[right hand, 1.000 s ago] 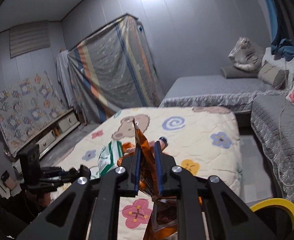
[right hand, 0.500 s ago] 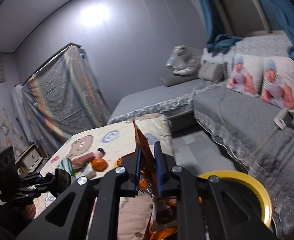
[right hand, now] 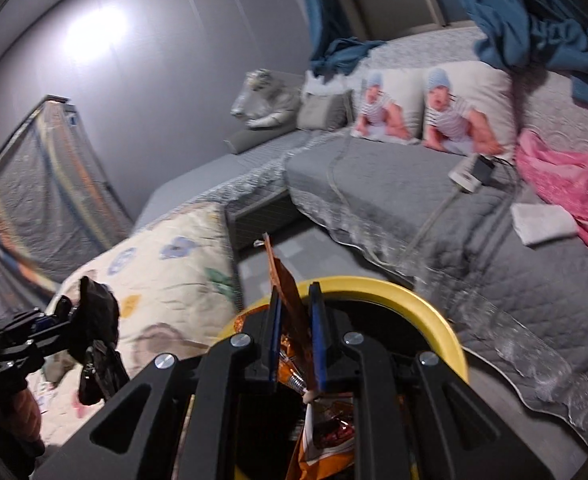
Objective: Collect trash
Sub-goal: 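Carry the black bag and orange wrapper into the yellow bin, then open both grippers over the bin and swing back to the mattress, then grasp the green-and-white wipes pack with the right gripper, then grasp the pink box with the left gripper while the right gripper holds the wipes pack, then carry the pink box and wipes pack to the bin and open both grippers, then grasp the orange peel with the right gripper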
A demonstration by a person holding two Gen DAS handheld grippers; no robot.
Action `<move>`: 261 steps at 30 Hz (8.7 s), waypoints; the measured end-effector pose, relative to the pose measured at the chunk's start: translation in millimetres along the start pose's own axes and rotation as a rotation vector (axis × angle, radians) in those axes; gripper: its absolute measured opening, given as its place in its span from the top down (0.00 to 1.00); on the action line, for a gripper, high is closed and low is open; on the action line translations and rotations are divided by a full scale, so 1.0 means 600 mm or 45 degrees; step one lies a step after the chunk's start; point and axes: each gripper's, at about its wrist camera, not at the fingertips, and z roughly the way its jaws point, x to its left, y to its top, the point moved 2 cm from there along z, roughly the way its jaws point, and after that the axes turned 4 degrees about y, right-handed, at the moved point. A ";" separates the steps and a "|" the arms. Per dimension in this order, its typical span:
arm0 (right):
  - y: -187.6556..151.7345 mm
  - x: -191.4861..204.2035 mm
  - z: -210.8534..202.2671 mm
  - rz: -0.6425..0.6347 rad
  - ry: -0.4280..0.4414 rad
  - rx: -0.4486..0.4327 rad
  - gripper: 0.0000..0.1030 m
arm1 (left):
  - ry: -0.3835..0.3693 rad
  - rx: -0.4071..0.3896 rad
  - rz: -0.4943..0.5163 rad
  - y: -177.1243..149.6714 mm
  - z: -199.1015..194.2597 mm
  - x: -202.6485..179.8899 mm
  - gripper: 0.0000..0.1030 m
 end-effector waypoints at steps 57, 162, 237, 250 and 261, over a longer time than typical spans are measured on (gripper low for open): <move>-0.094 0.515 0.050 -0.947 0.827 0.096 0.08 | 1.035 -0.637 -0.730 -0.137 -0.578 0.298 0.10; 0.009 0.375 0.121 -0.232 0.821 0.356 0.78 | 0.737 0.222 -0.408 -0.156 -0.147 0.500 0.85; -0.010 -0.043 -0.016 0.217 0.051 -0.007 0.43 | 0.042 0.176 -0.158 0.014 0.135 -0.018 0.38; 0.015 0.050 -0.061 -0.030 0.186 -0.148 0.28 | 0.297 -0.186 -0.458 0.031 -0.051 0.128 0.12; -0.014 0.395 0.076 -0.630 0.615 0.114 0.22 | 0.654 -0.492 -0.636 -0.019 -0.460 0.310 0.10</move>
